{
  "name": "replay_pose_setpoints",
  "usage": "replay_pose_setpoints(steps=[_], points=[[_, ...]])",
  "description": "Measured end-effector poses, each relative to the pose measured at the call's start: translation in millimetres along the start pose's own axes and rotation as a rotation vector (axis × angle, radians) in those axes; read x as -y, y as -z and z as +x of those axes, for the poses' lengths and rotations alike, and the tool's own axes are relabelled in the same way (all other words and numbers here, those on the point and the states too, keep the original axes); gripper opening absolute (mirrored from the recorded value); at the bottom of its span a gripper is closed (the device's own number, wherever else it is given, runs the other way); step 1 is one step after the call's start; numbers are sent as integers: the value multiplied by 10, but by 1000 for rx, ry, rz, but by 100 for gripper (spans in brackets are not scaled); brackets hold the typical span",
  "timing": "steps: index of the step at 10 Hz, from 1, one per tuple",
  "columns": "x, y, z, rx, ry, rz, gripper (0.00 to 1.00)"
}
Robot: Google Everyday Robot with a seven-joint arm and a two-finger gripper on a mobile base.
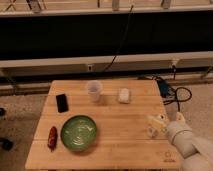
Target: Stand the bottle upright
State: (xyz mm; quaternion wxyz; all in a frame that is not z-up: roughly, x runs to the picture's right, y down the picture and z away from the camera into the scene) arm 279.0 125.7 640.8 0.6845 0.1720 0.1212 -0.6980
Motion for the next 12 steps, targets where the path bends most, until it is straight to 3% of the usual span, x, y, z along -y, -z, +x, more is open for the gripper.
replay_pose_setpoints(steps=[7, 10, 12], points=[[-179, 170, -100, 49, -30, -40, 80], [-456, 344, -13, 50, -114, -23, 80], [-429, 268, -36, 49, -85, -22, 80]])
